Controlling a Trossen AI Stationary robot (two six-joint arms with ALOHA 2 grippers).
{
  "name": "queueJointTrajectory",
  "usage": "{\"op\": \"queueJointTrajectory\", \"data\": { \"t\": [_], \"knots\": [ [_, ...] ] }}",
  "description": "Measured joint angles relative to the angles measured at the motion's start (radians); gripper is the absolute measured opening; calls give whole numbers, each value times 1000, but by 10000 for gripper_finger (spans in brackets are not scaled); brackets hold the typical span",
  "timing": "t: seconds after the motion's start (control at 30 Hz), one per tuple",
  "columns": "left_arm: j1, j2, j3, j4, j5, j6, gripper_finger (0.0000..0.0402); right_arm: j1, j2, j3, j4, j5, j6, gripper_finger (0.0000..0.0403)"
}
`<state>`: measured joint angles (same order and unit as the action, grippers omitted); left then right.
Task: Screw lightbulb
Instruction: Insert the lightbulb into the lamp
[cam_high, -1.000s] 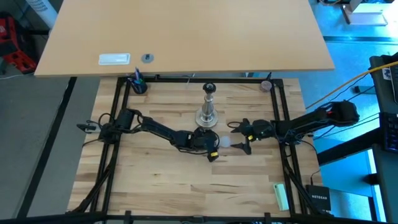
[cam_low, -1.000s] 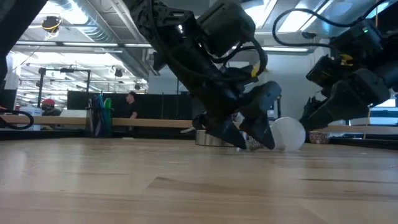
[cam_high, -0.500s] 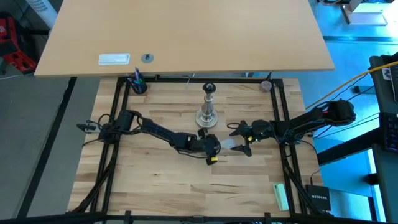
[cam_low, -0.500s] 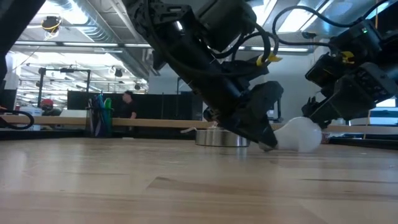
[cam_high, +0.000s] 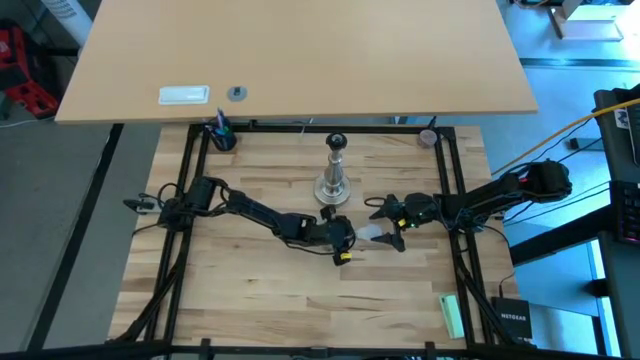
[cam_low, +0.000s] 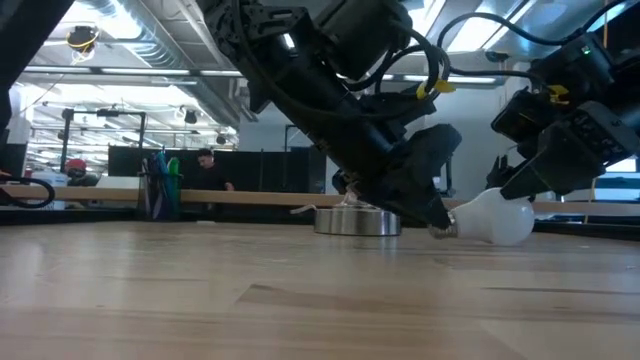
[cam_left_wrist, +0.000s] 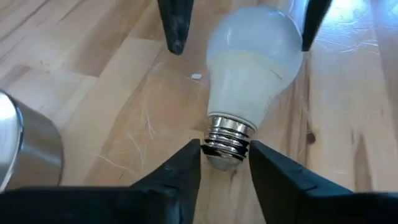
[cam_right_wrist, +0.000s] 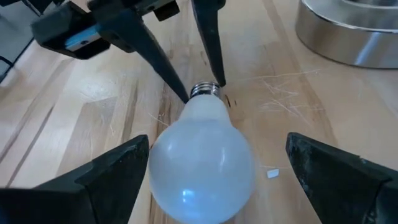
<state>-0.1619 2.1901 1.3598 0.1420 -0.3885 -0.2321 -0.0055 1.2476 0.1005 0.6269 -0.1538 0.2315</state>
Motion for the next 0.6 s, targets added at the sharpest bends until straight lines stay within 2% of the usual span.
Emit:
{"op": "queueJointTrajectory", "data": {
  "t": [0.17, 0.3, 0.47, 0.6],
  "knots": [
    [2, 0, 0, 15, 0, -3, 190, 0, 0, 0, -1, -9, 0, 380],
    [3, 37, 1, 79, 6, -11, 213, 0, 0, 0, -1, -14, 0, 380],
    [13, 80, 4, 141, 27, 46, 208, 0, -1, 0, -17, -29, 15, 380],
    [21, 78, 10, 136, 42, 62, 178, 0, -1, 0, -32, -34, 15, 380]
  ]
}}
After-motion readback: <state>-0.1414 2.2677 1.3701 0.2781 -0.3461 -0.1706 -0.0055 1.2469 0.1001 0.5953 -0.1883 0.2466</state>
